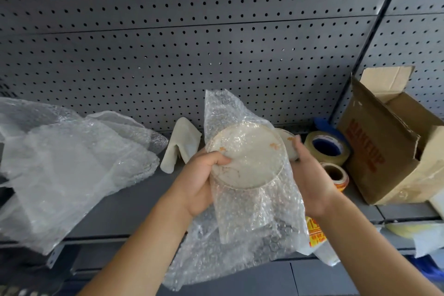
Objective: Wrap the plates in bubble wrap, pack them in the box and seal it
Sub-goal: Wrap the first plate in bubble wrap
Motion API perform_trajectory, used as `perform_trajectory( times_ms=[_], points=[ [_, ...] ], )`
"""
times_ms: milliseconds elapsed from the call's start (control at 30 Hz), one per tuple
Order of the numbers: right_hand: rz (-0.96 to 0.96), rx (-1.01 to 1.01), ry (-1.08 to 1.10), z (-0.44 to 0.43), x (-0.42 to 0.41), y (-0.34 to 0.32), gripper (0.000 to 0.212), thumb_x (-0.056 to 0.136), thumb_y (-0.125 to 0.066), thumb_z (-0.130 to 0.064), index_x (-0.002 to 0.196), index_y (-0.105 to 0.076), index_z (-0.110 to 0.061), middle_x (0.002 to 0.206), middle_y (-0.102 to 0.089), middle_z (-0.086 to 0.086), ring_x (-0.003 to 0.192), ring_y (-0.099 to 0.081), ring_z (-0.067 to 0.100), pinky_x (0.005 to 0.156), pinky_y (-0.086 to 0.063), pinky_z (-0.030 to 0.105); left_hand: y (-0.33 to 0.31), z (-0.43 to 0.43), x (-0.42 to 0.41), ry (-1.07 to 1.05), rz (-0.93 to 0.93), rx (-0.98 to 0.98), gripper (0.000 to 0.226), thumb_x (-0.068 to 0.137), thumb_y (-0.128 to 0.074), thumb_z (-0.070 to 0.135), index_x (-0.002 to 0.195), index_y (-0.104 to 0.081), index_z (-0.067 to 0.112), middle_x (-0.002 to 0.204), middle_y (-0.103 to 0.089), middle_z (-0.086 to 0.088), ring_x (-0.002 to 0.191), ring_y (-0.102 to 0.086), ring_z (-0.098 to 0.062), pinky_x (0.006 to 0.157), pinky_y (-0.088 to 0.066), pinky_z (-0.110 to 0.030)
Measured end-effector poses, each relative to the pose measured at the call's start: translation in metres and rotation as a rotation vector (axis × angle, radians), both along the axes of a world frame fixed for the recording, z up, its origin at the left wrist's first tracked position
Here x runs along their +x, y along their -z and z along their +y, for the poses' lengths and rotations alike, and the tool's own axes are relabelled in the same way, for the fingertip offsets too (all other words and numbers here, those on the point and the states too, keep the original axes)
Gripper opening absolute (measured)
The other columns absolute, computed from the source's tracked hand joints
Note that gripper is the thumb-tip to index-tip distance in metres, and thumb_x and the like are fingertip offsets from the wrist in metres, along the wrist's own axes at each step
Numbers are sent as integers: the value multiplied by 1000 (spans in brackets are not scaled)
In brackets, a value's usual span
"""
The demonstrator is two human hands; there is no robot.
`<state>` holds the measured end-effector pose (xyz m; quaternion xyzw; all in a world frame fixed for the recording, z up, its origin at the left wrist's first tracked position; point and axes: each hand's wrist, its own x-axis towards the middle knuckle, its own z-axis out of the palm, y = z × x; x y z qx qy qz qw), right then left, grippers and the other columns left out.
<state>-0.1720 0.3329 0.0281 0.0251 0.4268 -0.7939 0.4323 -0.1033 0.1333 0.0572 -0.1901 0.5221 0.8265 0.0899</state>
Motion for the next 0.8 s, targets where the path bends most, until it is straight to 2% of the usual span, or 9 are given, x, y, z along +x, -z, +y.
perform_trajectory(
  times_ms=[33,100,200,300,367,500,600,700,800],
  points=[
    [8,-100,-102,11,1,-5,89,90,-29,-83,148,-49,-20,151,-48,15,141,-42,41,118,-26,57,3,2,-1,1,-13,-15,35,94,-51,1,122,-69,7,112,-75,-20,92,-74,-32,81,-60,-47],
    [27,-103,-146,20,2,-15,88,91,-31,-81,152,-42,-19,155,-43,16,143,-40,39,117,-30,55,9,6,-4,8,-24,-45,37,93,-52,-1,126,-68,7,120,-72,-22,102,-73,-35,90,-57,-50],
    [91,67,-104,16,1,-9,63,96,-55,-47,146,-48,-11,141,-58,19,130,-56,36,106,-46,49,14,13,-9,11,-17,-74,38,92,-55,-5,126,-67,7,116,-75,-19,101,-74,-34,90,-57,-49],
    [78,165,-101,15,-6,-1,47,96,-59,-25,137,-55,-3,128,-66,23,114,-66,37,94,-54,46,16,21,-15,20,0,-124,33,92,-55,-8,116,-68,11,100,-78,-12,87,-75,-26,85,-58,-43],
    [29,209,-77,13,-6,3,45,96,-59,-19,137,-54,-1,128,-66,24,115,-66,38,96,-52,48,17,24,-18,11,-3,-202,33,92,-58,-7,113,-68,15,97,-79,-8,88,-75,-24,85,-57,-41],
    [-4,234,-22,14,-8,17,46,96,-62,-18,139,-53,-4,130,-65,22,120,-63,40,101,-49,51,19,20,-19,58,11,-422,41,89,-70,13,126,-61,27,117,-75,2,109,-70,-18,101,-54,-43],
    [6,277,31,13,-7,23,42,95,-63,-18,134,-57,-5,122,-70,21,108,-70,37,84,-57,44,17,17,-13,108,13,-525,57,79,-75,35,132,-55,33,121,-69,13,113,-67,-10,106,-51,-42],
    [-9,304,86,18,-10,28,42,93,-65,-16,133,-57,-5,118,-72,21,103,-72,37,75,-58,41,11,7,3,42,84,-636,44,94,-71,32,134,-51,33,125,-60,18,109,-65,-2,92,-59,-32],
    [-43,317,126,21,-11,27,45,92,-66,-16,134,-55,-4,120,-70,23,110,-68,40,84,-56,46,8,-14,35,-117,140,-664,16,101,-63,22,115,-67,18,103,-72,-3,86,-70,-11,69,-61,-26]
  ],
)
